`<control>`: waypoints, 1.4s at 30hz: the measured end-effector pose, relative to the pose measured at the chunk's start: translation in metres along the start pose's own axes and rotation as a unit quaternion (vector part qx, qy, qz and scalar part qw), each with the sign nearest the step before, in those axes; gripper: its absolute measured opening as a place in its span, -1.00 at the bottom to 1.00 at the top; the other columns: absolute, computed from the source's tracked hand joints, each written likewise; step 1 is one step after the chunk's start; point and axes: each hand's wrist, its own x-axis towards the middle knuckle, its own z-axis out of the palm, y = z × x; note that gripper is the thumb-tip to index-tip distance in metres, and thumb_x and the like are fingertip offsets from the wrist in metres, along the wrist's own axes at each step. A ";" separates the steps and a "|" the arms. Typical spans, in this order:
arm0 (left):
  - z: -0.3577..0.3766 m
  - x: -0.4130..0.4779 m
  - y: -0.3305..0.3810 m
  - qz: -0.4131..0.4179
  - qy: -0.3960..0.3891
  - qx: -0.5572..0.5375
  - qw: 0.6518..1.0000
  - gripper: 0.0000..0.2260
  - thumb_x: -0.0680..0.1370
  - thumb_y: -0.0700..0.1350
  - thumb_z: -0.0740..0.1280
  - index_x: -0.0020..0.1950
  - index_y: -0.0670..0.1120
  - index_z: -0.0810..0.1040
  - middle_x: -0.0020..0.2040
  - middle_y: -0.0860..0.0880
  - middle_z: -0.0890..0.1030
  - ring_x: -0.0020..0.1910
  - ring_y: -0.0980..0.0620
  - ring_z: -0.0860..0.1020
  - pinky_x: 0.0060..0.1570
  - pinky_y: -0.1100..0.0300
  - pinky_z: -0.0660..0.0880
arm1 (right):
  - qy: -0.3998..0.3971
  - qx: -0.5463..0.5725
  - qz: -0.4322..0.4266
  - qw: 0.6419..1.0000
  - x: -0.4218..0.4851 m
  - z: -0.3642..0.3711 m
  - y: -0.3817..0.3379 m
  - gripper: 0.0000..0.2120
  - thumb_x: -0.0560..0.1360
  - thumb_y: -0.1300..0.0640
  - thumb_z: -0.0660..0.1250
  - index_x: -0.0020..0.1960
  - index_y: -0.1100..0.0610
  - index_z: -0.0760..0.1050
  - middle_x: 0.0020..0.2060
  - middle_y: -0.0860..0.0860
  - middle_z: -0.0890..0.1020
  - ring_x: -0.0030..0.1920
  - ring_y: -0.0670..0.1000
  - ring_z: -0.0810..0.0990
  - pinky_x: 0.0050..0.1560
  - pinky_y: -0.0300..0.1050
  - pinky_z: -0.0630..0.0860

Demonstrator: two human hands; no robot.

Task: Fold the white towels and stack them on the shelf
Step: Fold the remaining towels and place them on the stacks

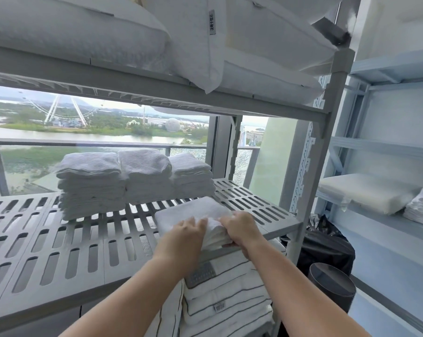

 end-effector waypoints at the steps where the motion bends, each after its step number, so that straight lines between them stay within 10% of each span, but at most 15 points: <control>1: -0.006 0.002 -0.001 0.007 0.016 0.010 1.000 -0.29 0.54 -0.17 0.33 0.61 -0.03 0.04 0.42 -0.09 0.37 0.30 -0.11 0.47 0.18 0.05 0.51 | 0.008 0.009 -0.019 1.000 0.000 -0.003 -0.008 -0.80 0.41 0.08 0.41 -0.12 0.22 0.65 -0.19 0.20 0.69 -0.17 0.24 0.69 -0.24 0.23 0.66; 14: -0.039 0.095 -0.024 0.035 0.156 0.157 0.975 -0.20 0.62 -0.13 0.24 0.58 -0.18 -0.32 0.62 -0.25 -0.08 0.59 -0.22 0.05 0.40 -0.07 0.37 | 0.069 0.083 -0.226 0.968 0.061 -0.024 -0.071 -0.75 0.46 -0.06 0.28 0.09 -0.05 0.56 -0.15 -0.08 0.67 -0.15 -0.04 0.66 -0.09 0.05 0.64; 21: -0.027 0.181 -0.042 -0.017 0.252 0.161 0.954 -0.40 0.59 -0.17 0.16 0.61 -0.13 0.04 0.57 -0.32 0.18 0.49 -0.29 0.31 0.08 -0.16 0.61 | -0.012 0.189 -0.314 0.930 0.172 -0.020 -0.068 -0.72 0.53 0.14 0.33 0.24 0.06 0.52 -0.06 -0.11 0.68 -0.14 -0.18 0.66 -0.15 -0.24 0.60; 26: -0.012 0.257 -0.069 -0.053 0.267 0.219 0.937 -0.48 0.62 -0.16 0.09 0.60 -0.14 0.16 0.56 -0.34 0.19 0.48 -0.35 0.31 0.03 -0.22 0.59 | -0.072 0.235 -0.345 0.906 0.267 -0.003 -0.072 -0.74 0.50 0.22 0.35 0.17 0.05 0.53 -0.05 0.06 0.67 -0.13 0.02 0.63 -0.12 -0.05 0.60; 34: 0.041 0.328 -0.096 -0.172 0.068 0.198 0.963 -0.45 0.60 -0.12 0.21 0.55 0.14 0.13 0.53 -0.09 0.27 0.51 -0.19 0.25 0.42 -0.33 0.18 | -0.138 0.205 -0.030 0.968 0.376 0.064 -0.026 -0.90 0.49 0.11 0.42 -0.02 0.10 0.58 -0.03 0.16 0.66 -0.12 0.15 0.67 -0.26 0.05 0.65; 42: 0.026 0.334 -0.113 -0.136 0.094 0.153 0.974 -0.46 0.59 -0.21 0.16 0.53 0.14 0.20 0.40 -0.07 0.44 0.32 -0.15 0.45 0.09 -0.12 0.57 | -0.115 0.154 -0.125 0.973 0.391 0.062 -0.046 -0.94 0.52 0.17 0.40 -0.06 0.16 0.62 -0.11 0.13 0.67 -0.21 0.12 0.68 -0.29 0.11 0.69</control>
